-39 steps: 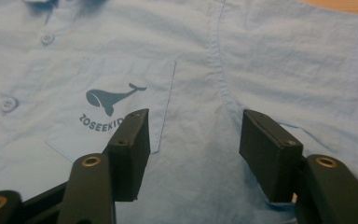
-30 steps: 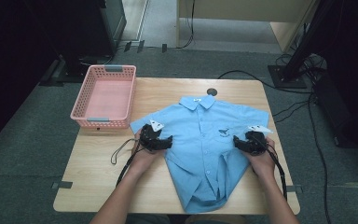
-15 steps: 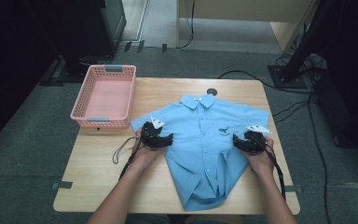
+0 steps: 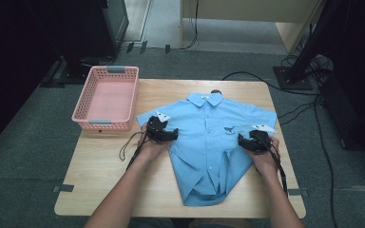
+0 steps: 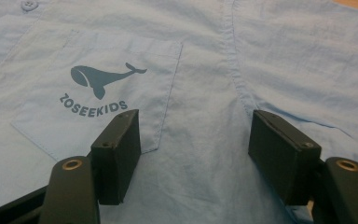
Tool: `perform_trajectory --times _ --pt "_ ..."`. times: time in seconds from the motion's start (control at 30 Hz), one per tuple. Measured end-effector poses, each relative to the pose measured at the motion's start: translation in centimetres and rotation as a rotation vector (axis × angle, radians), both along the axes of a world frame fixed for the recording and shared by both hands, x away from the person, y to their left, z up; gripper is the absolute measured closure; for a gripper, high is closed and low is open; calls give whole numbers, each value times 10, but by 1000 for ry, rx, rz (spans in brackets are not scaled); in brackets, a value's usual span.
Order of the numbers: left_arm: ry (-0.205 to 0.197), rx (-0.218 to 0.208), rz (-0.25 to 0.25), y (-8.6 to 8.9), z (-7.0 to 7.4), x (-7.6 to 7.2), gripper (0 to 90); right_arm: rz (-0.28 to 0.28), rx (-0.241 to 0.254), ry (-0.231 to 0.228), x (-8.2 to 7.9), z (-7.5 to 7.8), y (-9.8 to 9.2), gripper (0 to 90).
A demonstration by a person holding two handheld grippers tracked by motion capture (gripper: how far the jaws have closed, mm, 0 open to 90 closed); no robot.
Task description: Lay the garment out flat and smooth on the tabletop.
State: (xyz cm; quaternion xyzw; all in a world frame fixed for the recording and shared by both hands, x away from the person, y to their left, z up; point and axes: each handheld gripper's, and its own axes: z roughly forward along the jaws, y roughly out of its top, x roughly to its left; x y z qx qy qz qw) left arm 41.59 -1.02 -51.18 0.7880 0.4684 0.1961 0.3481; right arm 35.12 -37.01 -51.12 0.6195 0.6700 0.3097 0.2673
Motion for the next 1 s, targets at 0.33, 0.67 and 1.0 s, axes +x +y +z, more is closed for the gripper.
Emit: perform_trajectory --times 0.33,0.67,1.0 --pt "-3 -1 5 -1 0 5 216 -17 4 8 11 1 -2 341" --pt "-1 1 4 -1 0 5 217 -34 95 -12 -3 27 0 344" --pt "1 2 5 0 0 4 217 52 90 22 -28 38 21 346"
